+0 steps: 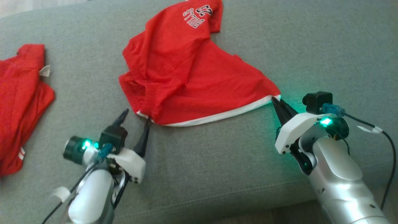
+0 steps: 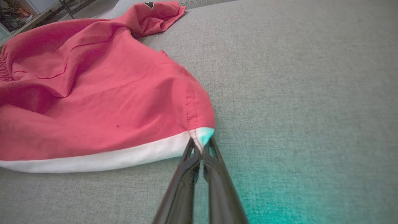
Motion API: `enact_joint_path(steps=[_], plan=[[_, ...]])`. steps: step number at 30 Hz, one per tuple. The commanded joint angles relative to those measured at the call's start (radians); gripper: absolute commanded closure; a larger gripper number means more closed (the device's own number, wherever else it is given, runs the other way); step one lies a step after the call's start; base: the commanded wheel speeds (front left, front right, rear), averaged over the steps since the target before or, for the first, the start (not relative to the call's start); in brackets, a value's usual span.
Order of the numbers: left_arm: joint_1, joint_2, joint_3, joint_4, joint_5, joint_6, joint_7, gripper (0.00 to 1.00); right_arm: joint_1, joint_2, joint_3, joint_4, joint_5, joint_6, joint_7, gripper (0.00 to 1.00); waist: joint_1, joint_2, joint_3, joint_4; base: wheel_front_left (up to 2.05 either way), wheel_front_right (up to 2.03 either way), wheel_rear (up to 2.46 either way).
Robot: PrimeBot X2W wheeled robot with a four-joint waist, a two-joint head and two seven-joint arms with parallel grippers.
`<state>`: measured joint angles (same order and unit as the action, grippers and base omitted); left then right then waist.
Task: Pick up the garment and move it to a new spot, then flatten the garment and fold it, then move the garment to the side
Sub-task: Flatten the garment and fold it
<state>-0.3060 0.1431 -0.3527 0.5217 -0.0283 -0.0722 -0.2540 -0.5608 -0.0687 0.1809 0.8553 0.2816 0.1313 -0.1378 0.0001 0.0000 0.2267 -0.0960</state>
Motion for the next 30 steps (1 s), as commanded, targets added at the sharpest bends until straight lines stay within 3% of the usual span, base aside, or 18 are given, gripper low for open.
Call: enact_joint_path(steps=[1,20,21,22,30], plan=[[-0.046,0.024,0.030,-0.014,0.013,0.018,-0.008,0.00,0.005,0.014,0.013,-0.041,-0.007,-0.001,0.002,1.00,-0.0001,0.0000,0.009,-0.009,0.00,0.00,0.00],[-0.104,0.032,-0.001,0.044,0.006,0.014,-0.008,0.01,0.053,0.018,-0.006,-0.151,-0.006,-0.001,0.052,1.00,-0.0001,0.0000,0.029,-0.034,0.00,0.00,0.00],[-0.105,0.032,-0.004,0.047,0.003,0.010,-0.008,0.55,0.055,0.018,-0.006,-0.154,-0.005,-0.001,0.053,1.00,-0.0001,0.0000,0.029,-0.034,0.00,0.00,0.00],[-0.107,0.032,-0.006,0.050,0.000,0.006,-0.008,0.97,0.056,0.018,-0.006,-0.156,-0.005,-0.001,0.054,1.00,-0.0001,0.0000,0.029,-0.034,0.00,0.00,0.00],[-0.061,0.032,-0.002,0.004,-0.047,-0.011,-0.008,1.00,0.076,0.018,-0.029,-0.179,-0.021,-0.001,0.047,1.00,-0.0001,0.0000,-0.004,-0.013,0.00,0.00,0.00]])
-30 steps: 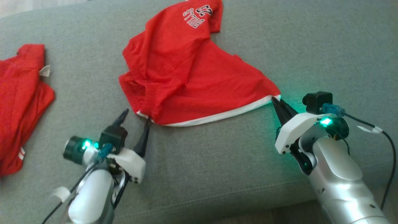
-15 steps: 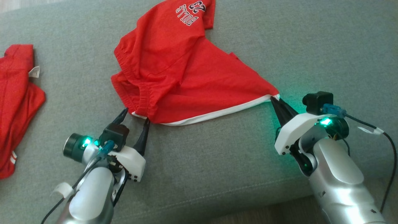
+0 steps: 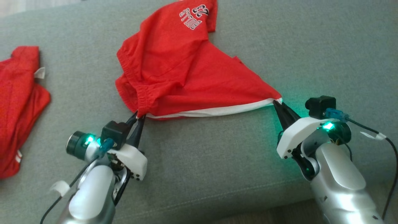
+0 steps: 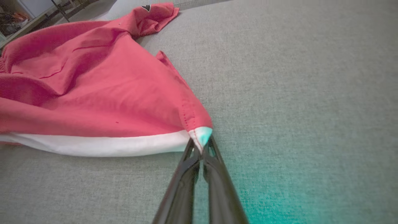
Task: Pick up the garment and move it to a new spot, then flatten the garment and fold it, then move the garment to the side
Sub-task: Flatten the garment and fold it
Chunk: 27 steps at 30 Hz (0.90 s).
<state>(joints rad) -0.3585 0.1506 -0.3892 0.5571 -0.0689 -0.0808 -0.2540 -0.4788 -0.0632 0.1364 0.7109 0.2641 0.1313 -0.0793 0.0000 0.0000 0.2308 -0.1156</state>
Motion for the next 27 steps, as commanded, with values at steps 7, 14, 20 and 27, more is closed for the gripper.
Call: enact_joint_path(steps=[7,14,20,27], plan=[[0.054,0.015,0.053,-0.129,-0.122,-0.033,-0.002,1.00,0.012,0.003,0.019,-0.123,-0.020,-0.001,-0.032,1.00,0.0000,0.0000,-0.067,0.043,0.00,0.00,0.00],[0.065,0.007,0.071,-0.270,-0.270,-0.045,0.092,1.00,-0.008,-0.029,0.036,-0.267,-0.035,-0.001,-0.007,1.00,0.0000,0.0000,-0.123,0.062,0.00,0.00,0.00],[0.010,-0.015,0.137,-0.448,-0.433,-0.036,0.242,1.00,-0.056,-0.060,0.003,-0.430,-0.058,-0.001,0.021,1.00,0.0000,0.0000,-0.168,0.075,0.00,0.00,0.00],[-0.059,-0.042,0.214,-0.596,-0.552,0.025,0.338,1.00,-0.093,-0.042,-0.048,-0.563,-0.107,-0.001,0.030,1.00,0.0000,0.0000,-0.209,0.077,0.00,0.00,0.00]])
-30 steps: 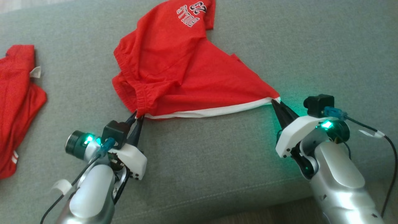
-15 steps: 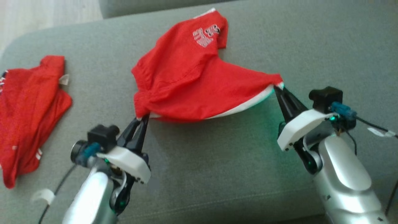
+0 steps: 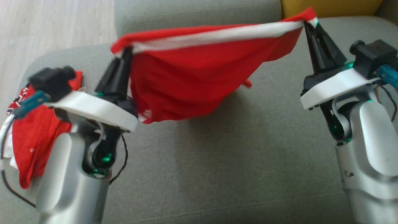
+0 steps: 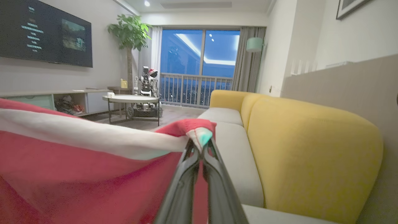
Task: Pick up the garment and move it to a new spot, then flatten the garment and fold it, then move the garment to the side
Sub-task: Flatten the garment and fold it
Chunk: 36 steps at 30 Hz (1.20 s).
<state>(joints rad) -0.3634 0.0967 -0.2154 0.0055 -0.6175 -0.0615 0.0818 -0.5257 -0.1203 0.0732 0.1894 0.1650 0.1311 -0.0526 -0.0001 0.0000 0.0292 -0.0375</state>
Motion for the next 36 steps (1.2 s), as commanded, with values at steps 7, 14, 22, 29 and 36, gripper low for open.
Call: enact_joint_path(steps=[7,14,22,29,36], plan=[[-0.063,-0.013,0.080,-0.166,-0.052,0.080,0.008,1.00,-0.061,0.039,0.000,-0.170,-0.043,0.000,0.085,1.00,0.0001,0.0000,-0.029,-0.006,0.00,0.00,0.00],[0.010,-0.008,0.126,-0.272,-0.093,0.175,0.075,1.00,0.014,0.062,-0.021,-0.261,-0.056,0.000,0.273,1.00,0.0001,0.0000,-0.002,-0.027,0.00,0.00,0.00],[-0.092,0.071,0.139,-0.303,-0.121,0.185,0.215,1.00,-0.110,0.036,0.021,-0.213,-0.037,0.000,0.338,1.00,0.0001,0.0000,0.166,-0.072,0.00,0.00,0.00],[-0.424,0.134,0.109,-0.117,-0.144,0.172,0.385,1.00,-0.438,0.009,0.043,-0.008,0.006,0.000,0.375,1.00,0.0001,0.0000,0.354,-0.081,0.00,0.00,0.00],[-0.960,0.153,0.064,0.222,0.000,0.118,0.262,1.00,-0.885,0.019,-0.126,0.258,-0.091,0.000,0.174,1.00,0.0001,0.0000,0.527,-0.078,0.00,0.00,0.00]])
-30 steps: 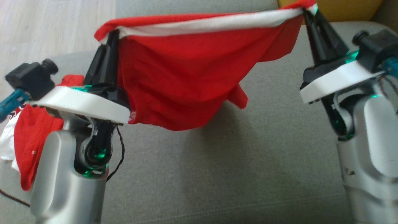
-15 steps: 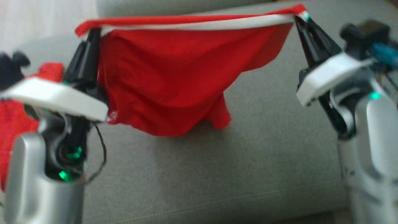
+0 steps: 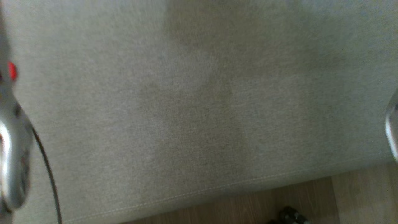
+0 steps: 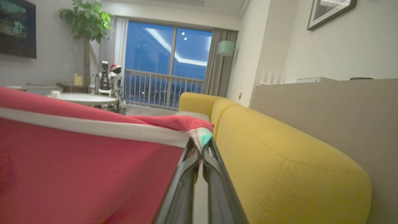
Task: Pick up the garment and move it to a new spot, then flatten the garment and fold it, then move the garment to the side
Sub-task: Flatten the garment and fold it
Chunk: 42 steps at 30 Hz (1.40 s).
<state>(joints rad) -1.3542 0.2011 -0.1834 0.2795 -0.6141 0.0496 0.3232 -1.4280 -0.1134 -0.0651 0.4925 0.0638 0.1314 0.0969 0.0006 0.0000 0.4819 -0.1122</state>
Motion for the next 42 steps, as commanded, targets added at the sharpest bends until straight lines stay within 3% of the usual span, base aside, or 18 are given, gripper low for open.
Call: enact_joint_path(steps=[1,3,6,9,13,21,27,42], plan=[[-0.019,0.048,0.024,-0.006,0.021,-0.005,-0.024,1.00,-0.022,0.019,-0.017,-0.014,-0.018,-0.001,-0.024,1.00,-0.0006,0.0000,0.084,-0.002,0.00,0.00,0.00],[-0.084,0.042,0.008,0.074,0.050,-0.038,-0.104,1.00,-0.078,0.036,-0.072,0.055,-0.043,-0.001,-0.106,1.00,-0.0006,0.0000,0.097,0.002,0.00,0.00,0.00],[-0.092,0.027,-0.023,0.169,0.049,-0.106,-0.164,1.00,-0.075,0.054,-0.059,0.150,-0.059,-0.001,-0.193,1.00,-0.0006,0.0000,0.102,0.006,0.00,0.00,0.00],[-0.037,0.034,-0.078,0.220,0.067,-0.148,-0.208,1.00,-0.023,0.061,-0.017,0.248,-0.029,-0.001,-0.216,1.00,-0.0006,0.0000,0.102,0.012,0.00,0.00,0.00],[0.093,0.055,-0.165,0.260,0.083,-0.172,-0.246,1.00,0.083,0.063,0.060,0.361,0.011,-0.001,-0.210,1.00,-0.0006,0.0000,0.087,0.024,0.00,0.00,0.00],[0.358,0.114,-0.354,0.269,0.059,-0.180,-0.306,1.00,0.244,0.056,0.212,0.495,0.089,-0.001,-0.137,1.00,-0.0006,0.0000,0.022,0.045,0.00,0.00,0.00],[0.507,0.151,-0.489,0.282,0.092,-0.180,-0.398,1.00,0.365,-0.023,0.319,0.525,0.146,-0.001,-0.138,1.00,-0.0006,0.0000,-0.077,0.071,0.00,0.00,0.00],[0.626,0.111,-0.521,0.364,0.104,-0.140,-0.530,1.00,0.570,-0.180,0.580,0.412,0.313,-0.001,-0.059,1.00,-0.0006,0.0000,-0.228,0.076,0.00,0.00,0.00]])
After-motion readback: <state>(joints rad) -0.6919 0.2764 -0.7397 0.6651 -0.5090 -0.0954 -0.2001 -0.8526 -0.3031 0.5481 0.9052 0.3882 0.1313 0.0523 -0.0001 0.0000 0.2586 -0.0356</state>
